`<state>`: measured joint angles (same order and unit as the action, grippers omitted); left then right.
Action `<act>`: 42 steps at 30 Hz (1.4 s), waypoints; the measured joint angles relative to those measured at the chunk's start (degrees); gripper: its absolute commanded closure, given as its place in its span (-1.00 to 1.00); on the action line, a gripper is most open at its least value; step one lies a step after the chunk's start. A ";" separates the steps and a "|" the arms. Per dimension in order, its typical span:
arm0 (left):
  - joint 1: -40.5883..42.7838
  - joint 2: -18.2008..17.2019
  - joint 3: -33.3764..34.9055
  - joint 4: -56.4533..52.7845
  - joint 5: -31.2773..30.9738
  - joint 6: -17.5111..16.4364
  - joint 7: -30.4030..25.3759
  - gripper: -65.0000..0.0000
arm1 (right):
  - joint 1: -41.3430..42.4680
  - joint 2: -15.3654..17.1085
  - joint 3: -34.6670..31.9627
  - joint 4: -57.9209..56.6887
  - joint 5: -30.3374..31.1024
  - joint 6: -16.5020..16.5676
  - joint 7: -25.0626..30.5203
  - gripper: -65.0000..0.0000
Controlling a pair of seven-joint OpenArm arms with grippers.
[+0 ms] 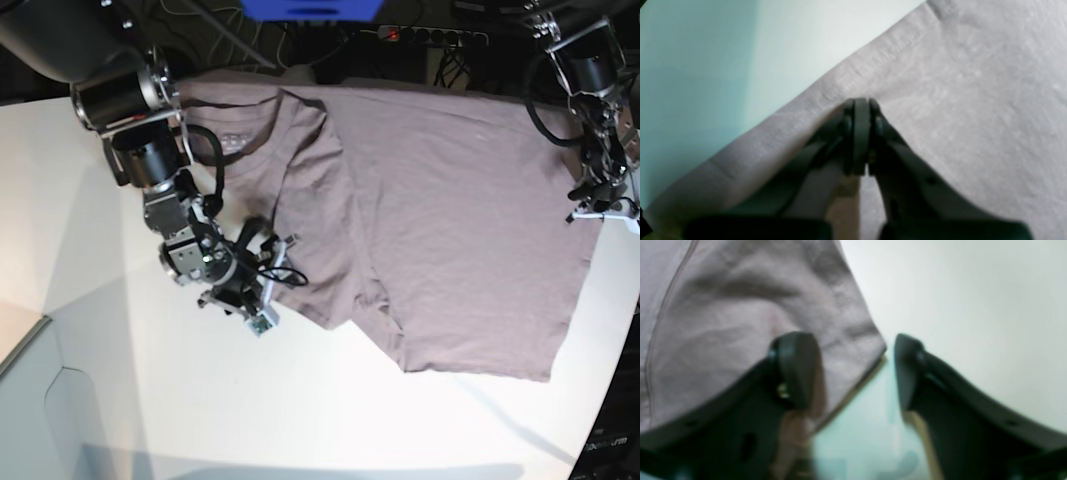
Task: Layout the t-shirt on the table in an organized manner, then fold the t-shirt properly
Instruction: 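Move the right gripper to the shirt sleeve and grasp it, then pull the sleeve with the right gripper away from the shirt body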
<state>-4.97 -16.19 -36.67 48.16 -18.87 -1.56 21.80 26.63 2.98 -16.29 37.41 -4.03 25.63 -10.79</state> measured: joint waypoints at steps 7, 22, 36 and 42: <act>0.00 0.00 0.00 0.00 0.00 0.00 0.00 1.00 | 0.02 0.00 -0.22 -0.15 0.15 3.17 0.11 1.00; 0.17 0.00 0.00 0.00 0.00 0.02 -0.11 1.00 | 16.81 3.69 -0.55 -0.66 -0.55 3.93 -1.25 1.00; 0.17 0.00 0.00 0.00 0.00 0.00 -0.11 1.00 | 21.86 3.21 -0.39 -17.35 -13.33 -0.22 13.66 0.30; 0.15 0.00 0.00 0.00 -0.02 -0.04 -0.09 1.00 | 22.18 3.45 0.55 -18.01 -13.09 -9.60 16.76 -0.27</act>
<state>-4.82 -16.19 -36.67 48.16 -18.90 -1.61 21.71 48.82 6.44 -15.75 19.40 -17.12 16.03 5.98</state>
